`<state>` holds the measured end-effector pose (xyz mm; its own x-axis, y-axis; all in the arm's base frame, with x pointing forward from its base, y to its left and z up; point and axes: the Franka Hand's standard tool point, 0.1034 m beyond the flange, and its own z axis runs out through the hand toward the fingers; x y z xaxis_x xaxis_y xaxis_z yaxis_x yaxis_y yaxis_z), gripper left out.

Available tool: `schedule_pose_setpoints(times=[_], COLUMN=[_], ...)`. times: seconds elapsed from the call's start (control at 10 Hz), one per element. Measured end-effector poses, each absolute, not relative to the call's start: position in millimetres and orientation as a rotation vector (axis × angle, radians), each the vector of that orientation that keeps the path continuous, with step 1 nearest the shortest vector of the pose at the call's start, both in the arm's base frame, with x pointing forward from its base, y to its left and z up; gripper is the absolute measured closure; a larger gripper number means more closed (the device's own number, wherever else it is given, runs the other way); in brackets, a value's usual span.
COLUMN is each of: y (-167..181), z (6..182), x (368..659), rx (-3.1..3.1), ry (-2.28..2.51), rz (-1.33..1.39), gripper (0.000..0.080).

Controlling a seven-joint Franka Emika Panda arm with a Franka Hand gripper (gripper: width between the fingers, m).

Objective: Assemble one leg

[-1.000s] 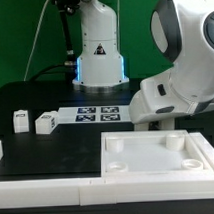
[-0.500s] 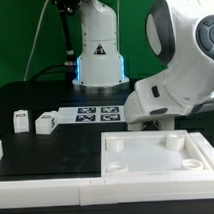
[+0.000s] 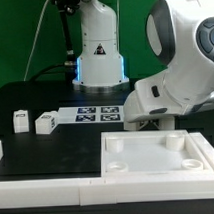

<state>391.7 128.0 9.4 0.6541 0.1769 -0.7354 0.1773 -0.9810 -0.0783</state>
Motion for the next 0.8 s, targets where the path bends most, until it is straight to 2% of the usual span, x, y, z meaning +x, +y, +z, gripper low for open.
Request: schedule_pose_setpoints(times=[0.1,0.7,0.8], y=[128.0,127.9,126.4], z=[9.4,10.4,23.6], x=[391.7,391.9,395.4], rx=[2.857,2.856,2.847], ry=[0.306,0.306,0.301], rz=[-1.270,-1.274,-1.301], gripper=[0.0511,0.0511,0.0511])
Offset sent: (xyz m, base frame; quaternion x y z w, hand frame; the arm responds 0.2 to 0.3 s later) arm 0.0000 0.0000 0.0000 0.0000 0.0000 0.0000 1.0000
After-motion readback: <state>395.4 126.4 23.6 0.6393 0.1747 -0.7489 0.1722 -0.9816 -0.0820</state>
